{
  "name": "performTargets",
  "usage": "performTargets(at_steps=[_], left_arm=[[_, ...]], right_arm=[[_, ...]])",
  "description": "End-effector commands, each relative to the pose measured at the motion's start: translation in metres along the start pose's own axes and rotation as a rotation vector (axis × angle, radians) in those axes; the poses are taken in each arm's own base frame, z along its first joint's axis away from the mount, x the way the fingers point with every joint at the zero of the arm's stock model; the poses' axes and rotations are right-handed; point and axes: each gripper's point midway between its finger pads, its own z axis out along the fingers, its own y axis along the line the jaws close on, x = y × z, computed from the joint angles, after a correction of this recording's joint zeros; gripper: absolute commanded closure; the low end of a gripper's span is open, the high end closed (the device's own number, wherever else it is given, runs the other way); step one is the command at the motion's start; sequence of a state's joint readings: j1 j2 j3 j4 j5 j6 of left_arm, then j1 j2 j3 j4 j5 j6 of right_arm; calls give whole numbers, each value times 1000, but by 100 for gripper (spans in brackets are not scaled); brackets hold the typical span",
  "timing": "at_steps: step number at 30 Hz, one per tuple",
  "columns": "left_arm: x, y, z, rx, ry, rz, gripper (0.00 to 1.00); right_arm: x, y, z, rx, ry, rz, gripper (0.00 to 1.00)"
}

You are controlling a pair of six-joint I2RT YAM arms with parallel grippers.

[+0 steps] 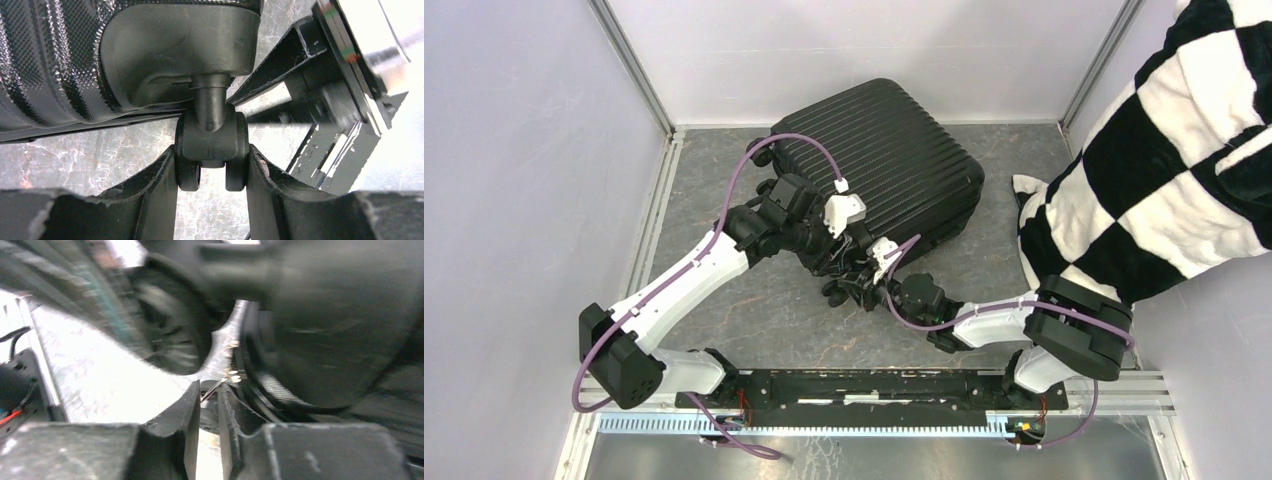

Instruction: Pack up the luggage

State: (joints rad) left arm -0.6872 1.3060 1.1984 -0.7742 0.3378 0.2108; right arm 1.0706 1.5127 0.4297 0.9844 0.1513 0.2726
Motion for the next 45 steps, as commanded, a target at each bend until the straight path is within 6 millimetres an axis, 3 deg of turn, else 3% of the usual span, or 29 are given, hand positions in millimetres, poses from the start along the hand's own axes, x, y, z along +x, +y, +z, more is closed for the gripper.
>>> performTargets(at_steps=[1,3,5,8,14,17,18,20,21,22,27,30,34,38,43,45], left_arm=[[-49,2,-13,-28,-195,266,98],[-32,7,-20,-69,-161,310,98],[-8,8,-25,-88,-119,344,98],[17,15,-36,-148,-87,385,98],[46,34,-64,-265,-45,393,98],[49,27,-70,-240,-47,351,94],[49,23,-71,-221,-48,326,88],[50,14,-70,-162,-30,256,32],[49,10,-71,-139,-26,222,11],[48,8,-72,-124,-26,179,2],[19,29,-102,-86,-130,44,0],[16,48,-117,-26,-137,-19,0],[24,76,-125,-30,-128,-94,0],[36,132,-121,-250,-146,-181,0],[79,194,-113,-501,-71,-268,4],[96,206,-102,-546,-42,-276,5]], right_arm=[[-47,43,-9,-151,-119,25,62],[-43,22,-24,-79,-85,-14,46],[-52,0,-43,-5,-86,-45,37],[-73,-44,-66,120,-108,-29,32],[-159,-129,-101,425,-219,-58,25],[-181,-171,-99,559,-206,-55,14],[-185,-184,-97,591,-198,-44,14],[-192,-220,-98,675,-201,-9,10],[-195,-235,-98,714,-206,7,9],[-196,-252,-101,757,-208,19,9],[-184,-311,-108,880,-174,90,10],[-169,-327,-105,885,-132,118,12],[-138,-335,-95,872,-31,152,16],[-107,-328,-87,815,29,196,20],[-80,-314,-81,742,49,239,26],[-72,-302,-74,683,62,244,28]])
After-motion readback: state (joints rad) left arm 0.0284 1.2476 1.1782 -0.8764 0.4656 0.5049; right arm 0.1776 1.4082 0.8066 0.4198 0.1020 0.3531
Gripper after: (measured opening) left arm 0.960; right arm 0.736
